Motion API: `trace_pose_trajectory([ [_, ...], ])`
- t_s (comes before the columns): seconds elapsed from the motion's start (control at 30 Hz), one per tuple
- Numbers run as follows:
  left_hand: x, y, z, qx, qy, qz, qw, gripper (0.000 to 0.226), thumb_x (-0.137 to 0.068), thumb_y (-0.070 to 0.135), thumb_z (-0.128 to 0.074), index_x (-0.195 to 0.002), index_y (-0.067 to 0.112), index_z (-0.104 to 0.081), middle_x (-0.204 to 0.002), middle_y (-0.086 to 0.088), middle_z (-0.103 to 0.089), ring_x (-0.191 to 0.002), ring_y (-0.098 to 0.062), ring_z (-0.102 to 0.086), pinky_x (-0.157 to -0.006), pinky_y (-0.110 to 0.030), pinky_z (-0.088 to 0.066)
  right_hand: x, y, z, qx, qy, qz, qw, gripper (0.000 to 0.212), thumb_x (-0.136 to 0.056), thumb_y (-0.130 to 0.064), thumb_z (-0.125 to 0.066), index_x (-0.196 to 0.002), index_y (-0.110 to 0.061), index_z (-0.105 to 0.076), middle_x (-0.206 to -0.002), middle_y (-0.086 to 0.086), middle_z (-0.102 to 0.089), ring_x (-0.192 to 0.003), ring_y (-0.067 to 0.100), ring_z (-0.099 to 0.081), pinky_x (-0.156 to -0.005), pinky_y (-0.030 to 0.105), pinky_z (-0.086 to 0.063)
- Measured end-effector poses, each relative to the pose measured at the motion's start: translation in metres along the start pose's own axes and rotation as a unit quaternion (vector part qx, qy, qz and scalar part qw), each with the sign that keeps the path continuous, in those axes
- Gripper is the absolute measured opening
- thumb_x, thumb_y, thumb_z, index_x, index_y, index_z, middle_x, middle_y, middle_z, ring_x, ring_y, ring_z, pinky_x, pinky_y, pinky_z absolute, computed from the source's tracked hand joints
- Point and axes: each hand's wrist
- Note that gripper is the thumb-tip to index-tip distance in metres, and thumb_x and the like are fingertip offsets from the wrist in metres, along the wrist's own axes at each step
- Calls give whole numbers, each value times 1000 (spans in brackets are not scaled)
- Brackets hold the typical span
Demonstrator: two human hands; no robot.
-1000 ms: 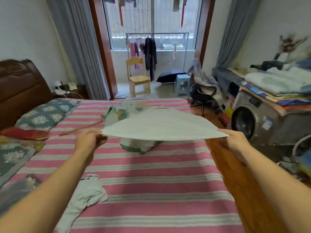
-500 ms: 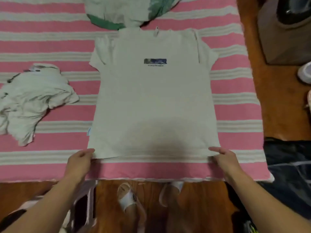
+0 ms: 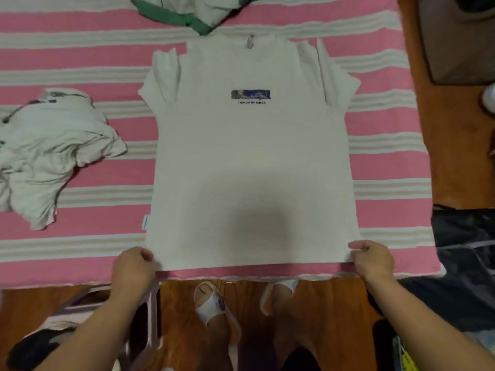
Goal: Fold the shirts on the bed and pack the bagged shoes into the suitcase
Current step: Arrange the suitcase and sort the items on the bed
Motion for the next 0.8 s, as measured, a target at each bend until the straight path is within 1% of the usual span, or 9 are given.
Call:
trace_pose_trajectory([
  [0.1, -6, -4, 2, -110, -107, -16, 988, 11, -88, 5, -67, -82, 14, -65, -84, -3, -65, -86, -27, -62, -78, -35, -48, 2, -5, -7, 123, -59, -18, 990, 15, -94, -8, -61, -100, -17, -72, -117, 9, -69, -101, 28, -63, -90, 34, -51],
  [0.2, -20, 42, 12, -298, -277, -58, 912, 21, -99, 20, -51, -112, 13, -65, -121, -8, -68, -103, -27, -67, -89, -36, -56, -8, -34, 3, 216, -40, 23, 975, 19, -96, -19, -56, -106, -17, -72, -127, 15, -56, -99, 30, -59, -95, 36, -50],
  [0.23, -25, 70, 19, -319, -289, -71, 900, 25, -103, 20, -45, -120, 10, -61, -130, -10, -64, -100, -27, -69, -84, -35, -58, -21, -51, 10, 211, -9, 53, 976, 20, -95, -18, -55, -103, -18, -73, -127, 15, -54, -96, 31, -59, -96, 38, -52],
  [0.3, -42, 140, 29, -300, -254, -125, 911, 26, -104, 19, -43, -119, 10, -62, -127, -12, -66, -94, -27, -71, -69, -28, -55, -62, -92, 26, 179, 33, 119, 976, 21, -91, -15, -55, -94, -18, -76, -117, 15, -62, -89, 31, -62, -90, 40, -56],
  [0.43, -72, 293, 13, -162, -116, -278, 940, 29, -105, 27, -42, -120, 17, -64, -120, -2, -66, -108, -23, -62, -85, -30, -47, -168, -212, 62, 115, 94, 237, 960, 21, -91, -16, -55, -100, -13, -73, -109, 17, -67, -95, 36, -63, -88, 40, -54],
  [0.53, -99, 392, -22, -111, -47, -393, 911, 29, -106, 21, -41, -126, 11, -59, -129, -5, -59, -120, -24, -55, -89, -26, -39, -237, -305, 71, 81, 92, 293, 948, 26, -92, -26, -50, -108, -13, -65, -116, 21, -64, -106, 40, -60, -88, 40, -48],
  [0.6, -124, 439, -47, -127, 3, -452, 883, 42, -104, 25, -40, -141, 6, -48, -144, -10, -48, -134, -27, -45, -106, -31, -37, -263, -345, 60, 77, 65, 283, 954, 42, -94, -40, -50, -121, -8, -59, -125, 19, -58, -115, 39, -55, -89, 40, -46],
  [0.7, -153, 485, -71, -164, -2, -457, 874, 64, -104, 38, -34, -160, 10, -19, -166, -12, -20, -151, -31, -22, -121, -45, -27, -276, -366, 35, 111, 37, 303, 946, 67, -92, -58, -55, -133, -5, -47, -129, 15, -49, -119, 37, -50, -91, 42, -44],
  [0.8, -163, 512, -79, -245, -14, -419, 874, 68, -105, 46, -34, -162, 28, 0, -168, -7, -12, -150, -32, -24, -118, -47, -33, -285, -356, 43, 46, 18, 280, 959, 55, -92, -50, -64, -123, -6, -53, -109, 9, -59, -103, 33, -59, -76, 33, -41],
])
Point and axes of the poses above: each hand's wrist, its own x-axis away from the middle knuckle, its own z-axis out of the back of the hand, y = z × x
